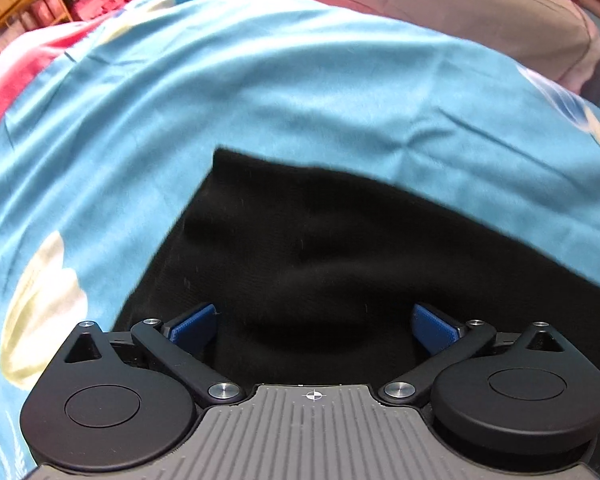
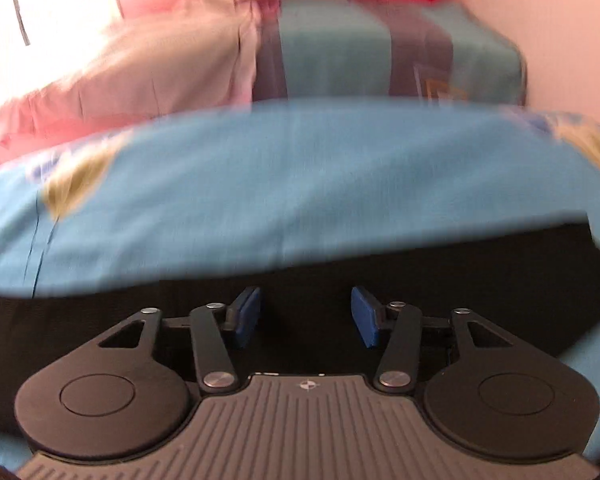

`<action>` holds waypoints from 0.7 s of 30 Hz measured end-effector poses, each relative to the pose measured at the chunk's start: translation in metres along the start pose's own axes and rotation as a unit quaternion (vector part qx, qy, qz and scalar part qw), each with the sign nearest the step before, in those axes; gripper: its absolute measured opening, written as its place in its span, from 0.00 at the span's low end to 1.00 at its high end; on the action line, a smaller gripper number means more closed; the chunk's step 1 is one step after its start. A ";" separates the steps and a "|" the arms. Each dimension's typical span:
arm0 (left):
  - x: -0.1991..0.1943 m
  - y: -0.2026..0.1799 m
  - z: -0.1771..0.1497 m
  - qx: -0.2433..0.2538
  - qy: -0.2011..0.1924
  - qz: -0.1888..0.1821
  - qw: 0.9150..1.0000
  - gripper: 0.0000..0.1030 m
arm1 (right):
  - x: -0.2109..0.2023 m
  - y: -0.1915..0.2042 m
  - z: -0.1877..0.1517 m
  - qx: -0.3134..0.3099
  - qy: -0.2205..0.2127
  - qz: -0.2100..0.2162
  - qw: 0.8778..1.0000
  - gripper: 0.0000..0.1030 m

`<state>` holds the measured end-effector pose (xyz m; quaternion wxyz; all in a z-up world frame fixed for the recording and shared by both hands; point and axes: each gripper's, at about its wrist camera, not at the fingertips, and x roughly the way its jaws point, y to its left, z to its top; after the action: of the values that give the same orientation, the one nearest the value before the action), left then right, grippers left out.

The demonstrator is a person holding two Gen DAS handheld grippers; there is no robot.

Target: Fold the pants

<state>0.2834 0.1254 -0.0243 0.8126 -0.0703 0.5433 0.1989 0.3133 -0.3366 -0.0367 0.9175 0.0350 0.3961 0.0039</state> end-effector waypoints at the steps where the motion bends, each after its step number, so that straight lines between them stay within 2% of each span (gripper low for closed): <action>1: 0.003 -0.002 0.006 0.001 -0.001 0.004 1.000 1.00 | 0.007 -0.002 0.006 -0.001 0.003 -0.010 1.000 0.61; 4: 0.008 -0.009 0.009 0.020 -0.009 0.011 1.000 1.00 | 0.009 -0.010 0.013 0.043 0.005 -0.004 0.999 0.58; 6: 0.006 -0.007 0.002 0.028 -0.023 0.009 0.999 1.00 | -0.007 -0.005 0.006 0.051 0.004 -0.011 0.999 0.60; 9: 0.003 -0.002 -0.006 0.020 -0.022 0.005 1.000 1.00 | -0.034 0.014 -0.024 -0.002 0.001 0.028 1.000 0.70; 11: -0.008 0.005 -0.013 0.011 -0.022 0.003 1.000 1.00 | -0.028 0.026 -0.044 -0.054 0.032 0.006 0.998 0.71; 12: -0.012 0.009 -0.018 0.011 -0.021 0.005 1.000 1.00 | -0.032 0.028 -0.050 -0.070 0.015 0.001 0.997 0.71; 14: -0.024 0.014 -0.028 0.013 -0.017 0.003 1.000 1.00 | -0.045 0.033 -0.052 -0.072 0.021 -0.022 0.997 0.67; 15: -0.032 0.018 -0.037 0.014 -0.021 -0.002 1.000 1.00 | -0.055 0.034 -0.052 -0.071 0.018 -0.013 0.997 0.62; 18: -0.047 0.029 -0.060 0.022 -0.020 -0.006 1.000 1.00 | -0.092 0.049 -0.067 -0.087 0.030 0.065 0.994 0.62; 21: -0.056 0.037 -0.086 0.034 -0.016 0.010 0.999 1.00 | -0.116 0.087 -0.091 -0.152 0.060 0.143 0.976 0.60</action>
<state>0.1766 0.1168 -0.0035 0.8213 -0.0336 0.5370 0.1898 0.1692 -0.2485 -0.0085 0.8768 -0.0491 0.4356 0.1974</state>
